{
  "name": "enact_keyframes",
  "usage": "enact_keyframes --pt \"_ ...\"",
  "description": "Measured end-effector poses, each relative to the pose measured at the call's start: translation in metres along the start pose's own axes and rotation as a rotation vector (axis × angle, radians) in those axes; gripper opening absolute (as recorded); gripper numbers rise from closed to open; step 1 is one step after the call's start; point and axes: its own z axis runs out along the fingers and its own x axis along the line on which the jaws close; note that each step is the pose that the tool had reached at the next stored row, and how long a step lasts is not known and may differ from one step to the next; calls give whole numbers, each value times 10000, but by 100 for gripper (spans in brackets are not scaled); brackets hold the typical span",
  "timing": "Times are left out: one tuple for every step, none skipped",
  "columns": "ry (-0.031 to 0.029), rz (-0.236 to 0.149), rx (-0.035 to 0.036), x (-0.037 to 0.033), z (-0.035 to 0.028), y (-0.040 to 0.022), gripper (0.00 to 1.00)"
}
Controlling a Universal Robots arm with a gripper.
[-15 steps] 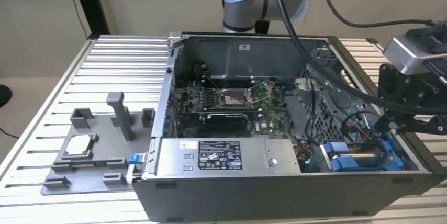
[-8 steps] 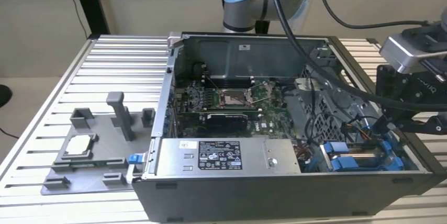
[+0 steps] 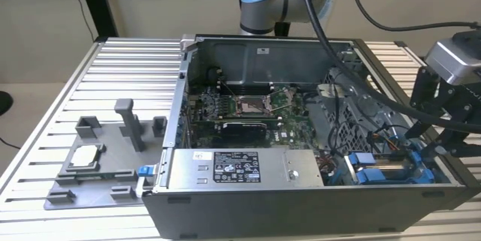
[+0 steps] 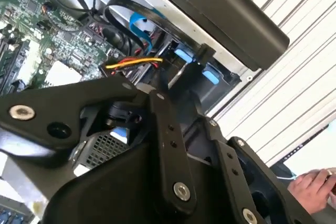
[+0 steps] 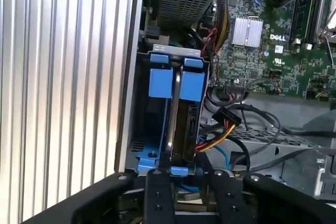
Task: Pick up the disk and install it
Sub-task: 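Insert the second disk wire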
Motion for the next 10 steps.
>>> enact_keyframes --pt "-141 -1 12 3 0 -20 100" --pt "-280 -1 23 7 0 -42 100" --pt "-379 -1 32 13 -1 -67 100" --pt "-441 -2 38 25 -2 -95 100" --pt "-469 -2 40 40 -3 -120 100" --pt "-489 -3 39 57 -4 -144 100" --pt "-508 -1 37 77 -5 -163 100" --pt "-528 -2 34 102 -3 -180 100" --pt "-548 -1 34 121 8 -199 100" --pt "-556 -1 34 130 22 -215 100"
